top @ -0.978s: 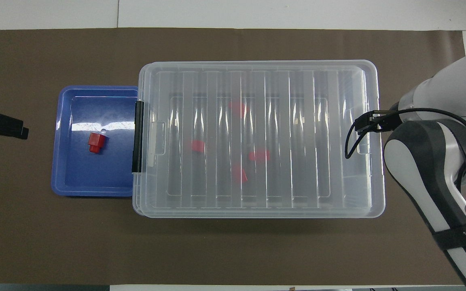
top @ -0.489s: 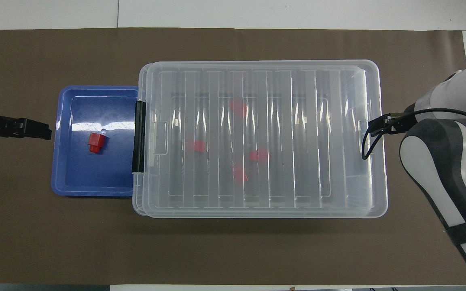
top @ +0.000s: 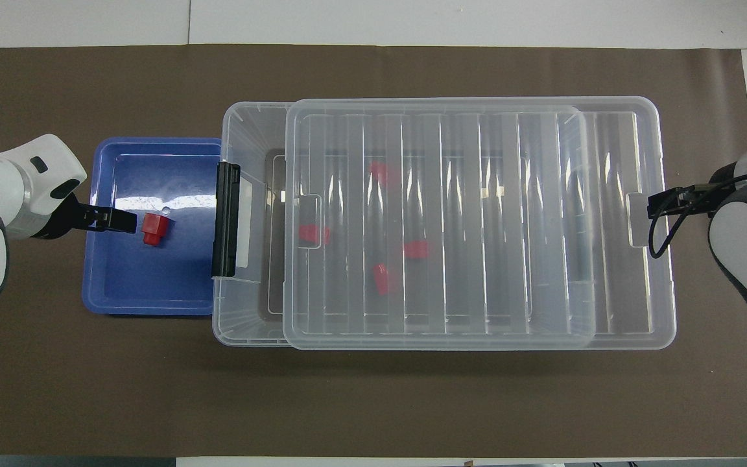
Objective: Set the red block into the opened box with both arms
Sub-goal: 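Slide the lid away from the tray while the left gripper reaches the block, then grasp the red block in the blue tray with the left gripper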
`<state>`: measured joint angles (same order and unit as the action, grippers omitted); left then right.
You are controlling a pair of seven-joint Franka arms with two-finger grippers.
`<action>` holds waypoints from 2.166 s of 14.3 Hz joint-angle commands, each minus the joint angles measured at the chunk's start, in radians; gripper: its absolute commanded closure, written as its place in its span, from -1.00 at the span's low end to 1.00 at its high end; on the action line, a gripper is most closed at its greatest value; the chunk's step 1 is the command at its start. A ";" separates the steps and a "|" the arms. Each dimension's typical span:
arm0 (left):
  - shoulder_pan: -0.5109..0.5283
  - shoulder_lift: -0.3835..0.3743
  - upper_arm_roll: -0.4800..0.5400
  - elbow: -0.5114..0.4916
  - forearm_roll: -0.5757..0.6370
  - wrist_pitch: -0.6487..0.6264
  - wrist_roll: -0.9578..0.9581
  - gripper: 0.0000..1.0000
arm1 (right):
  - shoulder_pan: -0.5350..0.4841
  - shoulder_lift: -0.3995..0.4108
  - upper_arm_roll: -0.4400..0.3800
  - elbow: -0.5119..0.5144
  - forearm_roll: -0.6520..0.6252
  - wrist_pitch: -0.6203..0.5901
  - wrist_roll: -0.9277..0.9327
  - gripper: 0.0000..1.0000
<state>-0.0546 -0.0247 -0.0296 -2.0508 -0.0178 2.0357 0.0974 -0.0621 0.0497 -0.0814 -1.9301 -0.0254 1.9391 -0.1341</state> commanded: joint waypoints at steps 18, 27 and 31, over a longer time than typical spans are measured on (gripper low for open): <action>-0.008 0.180 0.007 -0.161 -0.005 0.399 0.096 1.00 | -0.010 -0.007 -0.244 -0.012 -0.005 0.089 -0.438 -1.00; -0.033 0.063 0.005 -0.108 -0.005 0.202 0.073 1.00 | -0.008 0.001 -0.247 0.011 0.001 0.070 -0.443 -1.00; -0.066 -0.014 -0.010 0.076 -0.005 -0.076 0.070 1.00 | -0.004 0.027 -0.215 0.095 0.009 -0.006 -0.420 -1.00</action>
<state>-0.0953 0.0002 -0.0322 -2.0477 -0.0180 2.0758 0.1742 -0.0601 0.0518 -0.3181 -1.8973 -0.0251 1.9860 -0.5574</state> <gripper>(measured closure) 0.656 0.000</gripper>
